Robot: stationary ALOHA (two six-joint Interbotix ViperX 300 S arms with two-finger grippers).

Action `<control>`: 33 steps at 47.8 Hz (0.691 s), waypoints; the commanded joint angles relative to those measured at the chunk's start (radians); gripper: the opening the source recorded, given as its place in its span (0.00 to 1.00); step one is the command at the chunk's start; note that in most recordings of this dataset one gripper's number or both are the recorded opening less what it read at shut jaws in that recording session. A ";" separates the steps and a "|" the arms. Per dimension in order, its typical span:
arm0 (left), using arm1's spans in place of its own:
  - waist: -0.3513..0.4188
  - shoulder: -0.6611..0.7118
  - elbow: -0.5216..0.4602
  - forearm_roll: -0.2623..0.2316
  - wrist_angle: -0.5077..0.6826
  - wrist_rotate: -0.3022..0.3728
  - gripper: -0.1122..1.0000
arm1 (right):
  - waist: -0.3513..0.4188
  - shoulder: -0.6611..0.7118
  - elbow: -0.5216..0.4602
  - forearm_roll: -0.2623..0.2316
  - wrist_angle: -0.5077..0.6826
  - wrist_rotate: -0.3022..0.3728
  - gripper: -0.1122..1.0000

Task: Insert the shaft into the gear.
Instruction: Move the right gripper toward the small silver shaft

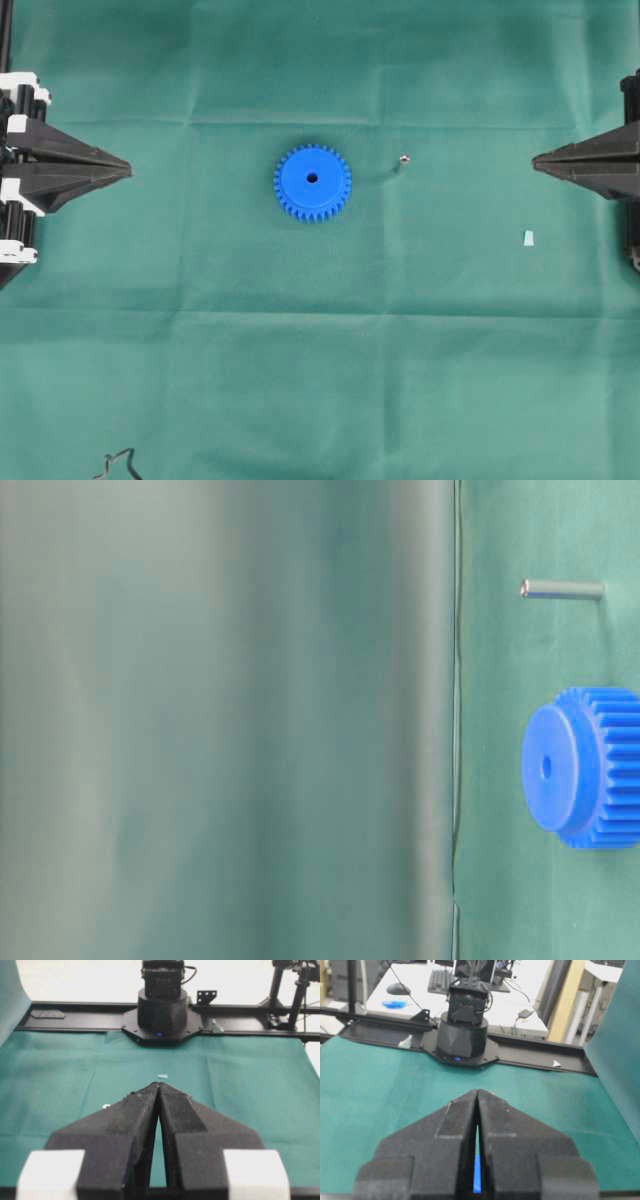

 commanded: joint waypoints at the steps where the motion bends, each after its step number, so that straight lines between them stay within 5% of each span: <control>1: -0.002 0.005 -0.035 0.011 0.015 -0.008 0.10 | -0.005 0.008 -0.015 0.002 -0.008 0.003 0.12; 13: -0.002 0.006 -0.037 0.012 0.017 -0.009 0.10 | -0.021 0.023 -0.026 0.032 0.021 0.005 0.12; 28: -0.002 0.006 -0.038 0.012 0.015 -0.009 0.10 | -0.163 0.175 -0.080 0.060 0.048 0.005 0.13; 33: -0.002 0.005 -0.040 0.012 0.017 -0.009 0.10 | -0.201 0.267 -0.110 0.061 0.058 0.011 0.25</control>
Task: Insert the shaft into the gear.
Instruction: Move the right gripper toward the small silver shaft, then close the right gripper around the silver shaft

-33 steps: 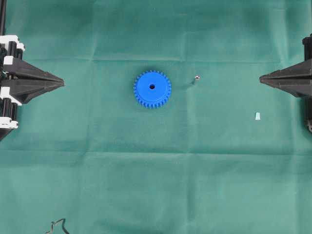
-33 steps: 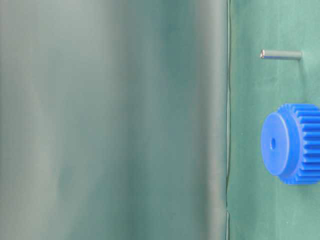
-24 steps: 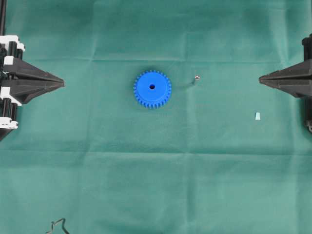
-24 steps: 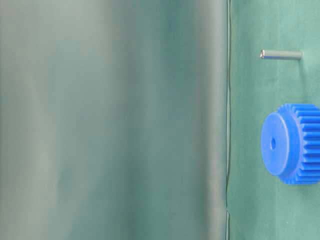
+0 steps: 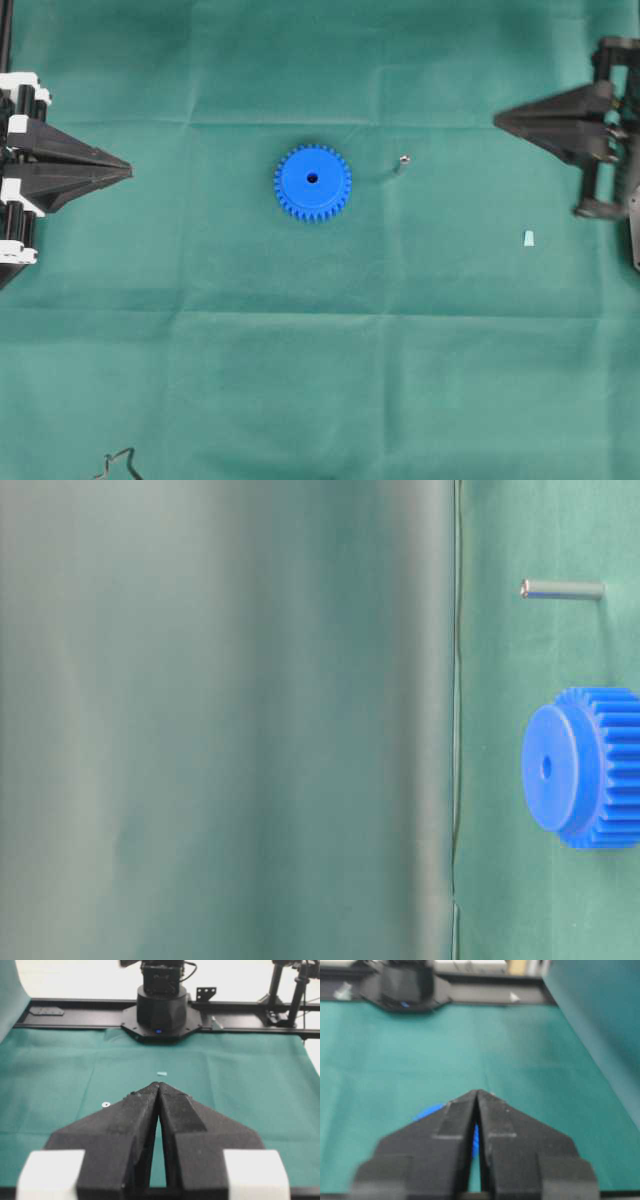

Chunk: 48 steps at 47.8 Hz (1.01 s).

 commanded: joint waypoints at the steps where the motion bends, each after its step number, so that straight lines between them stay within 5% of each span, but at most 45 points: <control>1: -0.002 0.006 -0.031 0.003 -0.006 0.000 0.10 | -0.026 0.077 -0.046 0.006 0.003 0.005 0.30; 13: -0.002 0.006 -0.031 0.003 -0.003 -0.002 0.10 | -0.037 0.339 -0.104 0.011 0.003 0.006 0.92; 30: -0.002 0.006 -0.031 0.003 0.006 0.000 0.10 | -0.044 0.626 -0.155 0.049 -0.026 0.006 0.85; 48: -0.002 0.006 -0.031 0.003 0.009 -0.002 0.10 | -0.044 0.696 -0.155 0.067 -0.067 0.006 0.84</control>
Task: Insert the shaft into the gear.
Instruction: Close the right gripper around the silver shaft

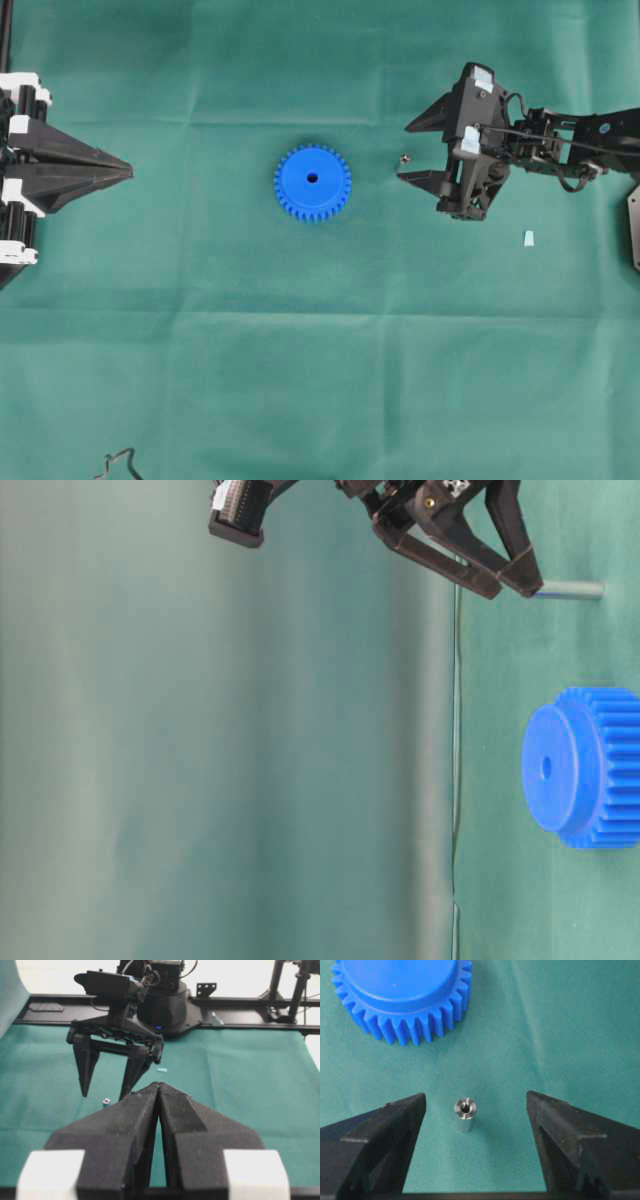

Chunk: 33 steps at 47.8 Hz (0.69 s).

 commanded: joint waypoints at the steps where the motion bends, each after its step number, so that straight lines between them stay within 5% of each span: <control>1: -0.002 0.006 -0.029 0.003 -0.003 0.000 0.10 | -0.002 0.000 -0.017 0.003 -0.012 0.002 0.83; 13: -0.002 0.006 -0.029 0.003 -0.003 -0.002 0.10 | -0.002 0.014 -0.025 0.003 -0.012 0.000 0.74; 25: -0.002 0.002 -0.029 0.003 0.005 0.000 0.10 | 0.005 0.014 -0.025 0.002 0.008 -0.002 0.26; 33: -0.002 -0.002 -0.029 0.003 0.018 0.000 0.10 | 0.008 0.014 -0.026 0.002 0.009 -0.002 0.26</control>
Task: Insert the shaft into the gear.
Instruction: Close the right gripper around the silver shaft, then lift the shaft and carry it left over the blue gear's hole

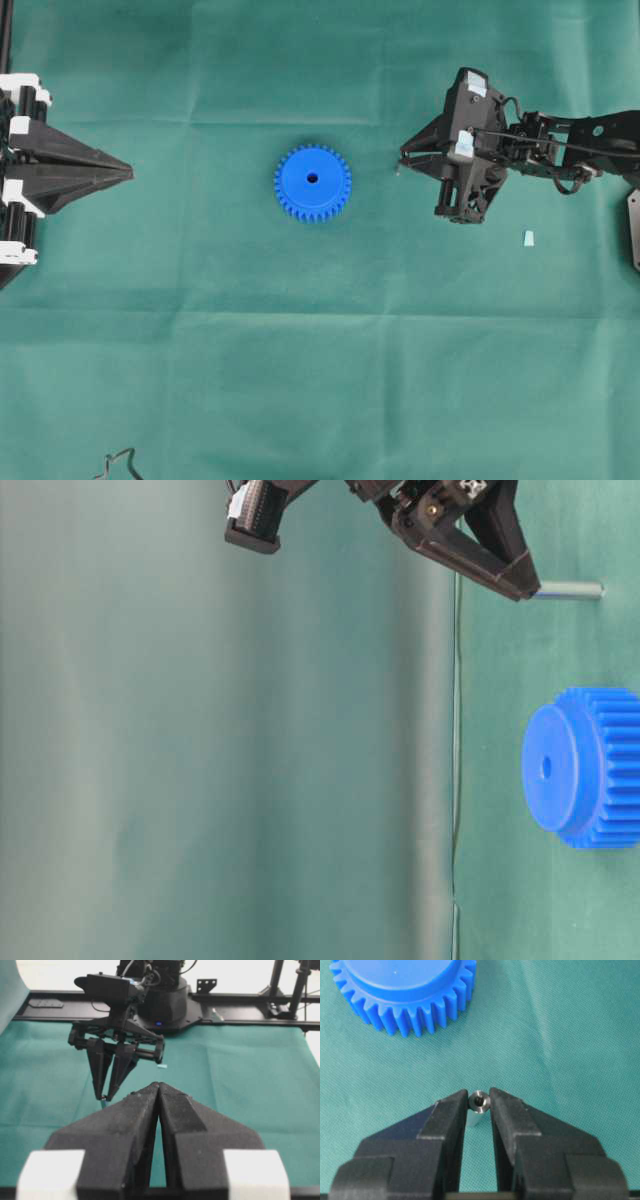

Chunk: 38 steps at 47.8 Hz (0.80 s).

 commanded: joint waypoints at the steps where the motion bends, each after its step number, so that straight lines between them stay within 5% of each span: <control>1: -0.002 0.003 -0.029 0.002 0.002 0.000 0.10 | 0.002 -0.009 -0.020 0.000 -0.002 -0.002 0.26; 38: -0.002 0.002 -0.029 0.003 0.014 0.000 0.10 | 0.002 -0.272 -0.109 -0.021 0.299 -0.009 0.26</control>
